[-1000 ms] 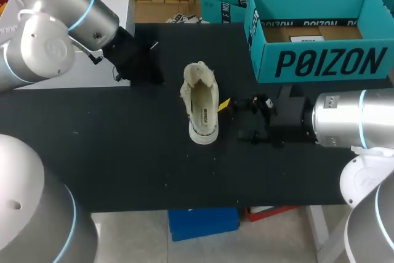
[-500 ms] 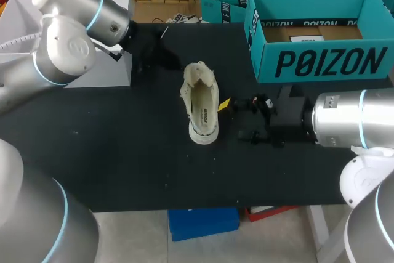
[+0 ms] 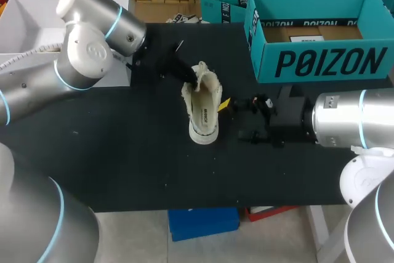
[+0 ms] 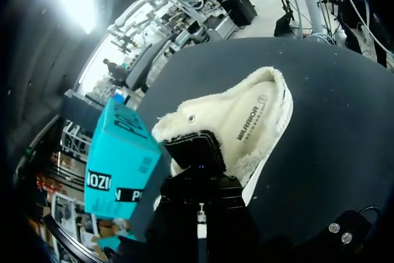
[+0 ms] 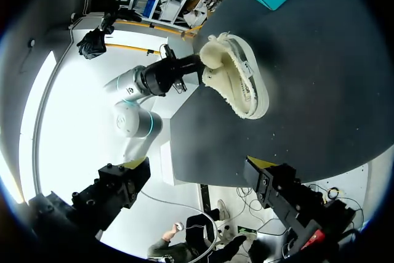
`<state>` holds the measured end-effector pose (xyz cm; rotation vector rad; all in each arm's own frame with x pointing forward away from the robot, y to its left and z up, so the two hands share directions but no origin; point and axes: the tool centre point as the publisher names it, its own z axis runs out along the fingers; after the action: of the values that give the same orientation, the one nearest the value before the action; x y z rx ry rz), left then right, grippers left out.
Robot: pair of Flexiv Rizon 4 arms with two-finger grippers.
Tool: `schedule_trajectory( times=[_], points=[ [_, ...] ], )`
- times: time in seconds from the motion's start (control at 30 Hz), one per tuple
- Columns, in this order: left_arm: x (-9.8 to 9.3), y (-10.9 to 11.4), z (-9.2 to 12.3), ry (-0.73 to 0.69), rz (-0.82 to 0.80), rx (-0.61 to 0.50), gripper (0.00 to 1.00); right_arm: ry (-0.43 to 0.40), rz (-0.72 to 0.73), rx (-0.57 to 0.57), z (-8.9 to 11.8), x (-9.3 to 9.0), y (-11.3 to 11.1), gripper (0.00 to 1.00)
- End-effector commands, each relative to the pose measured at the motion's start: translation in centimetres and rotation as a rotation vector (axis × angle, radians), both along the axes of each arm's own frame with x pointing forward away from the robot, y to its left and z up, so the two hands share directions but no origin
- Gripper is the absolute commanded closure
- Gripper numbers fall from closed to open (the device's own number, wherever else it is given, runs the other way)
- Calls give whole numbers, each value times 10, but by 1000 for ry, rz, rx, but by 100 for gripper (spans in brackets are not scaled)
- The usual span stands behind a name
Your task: Take the shoe out of the shoebox, open the shoe tongue, remove and reinsert the insole, then place the shoe into the shoebox
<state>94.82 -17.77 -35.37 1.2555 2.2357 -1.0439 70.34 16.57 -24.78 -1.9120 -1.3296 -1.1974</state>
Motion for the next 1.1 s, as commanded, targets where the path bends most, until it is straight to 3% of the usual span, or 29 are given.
schedule_trajectory(
  times=[0.03,0.2,0.47,0.73,0.9,1.1],
  points=[
    [-11,7,-3,4,-26,16,100,0,1,1,0,0,0,0],
    [-20,25,6,-16,-55,34,98,0,1,1,0,0,0,0],
    [-5,41,39,-81,-34,23,100,0,1,1,0,0,0,0],
    [4,15,40,-87,-36,3,100,0,1,1,0,0,0,0],
    [0,-3,29,-73,-55,4,100,0,1,1,0,0,0,0],
    [-10,-7,20,-57,-72,8,100,0,1,1,0,0,0,0]
  ],
)
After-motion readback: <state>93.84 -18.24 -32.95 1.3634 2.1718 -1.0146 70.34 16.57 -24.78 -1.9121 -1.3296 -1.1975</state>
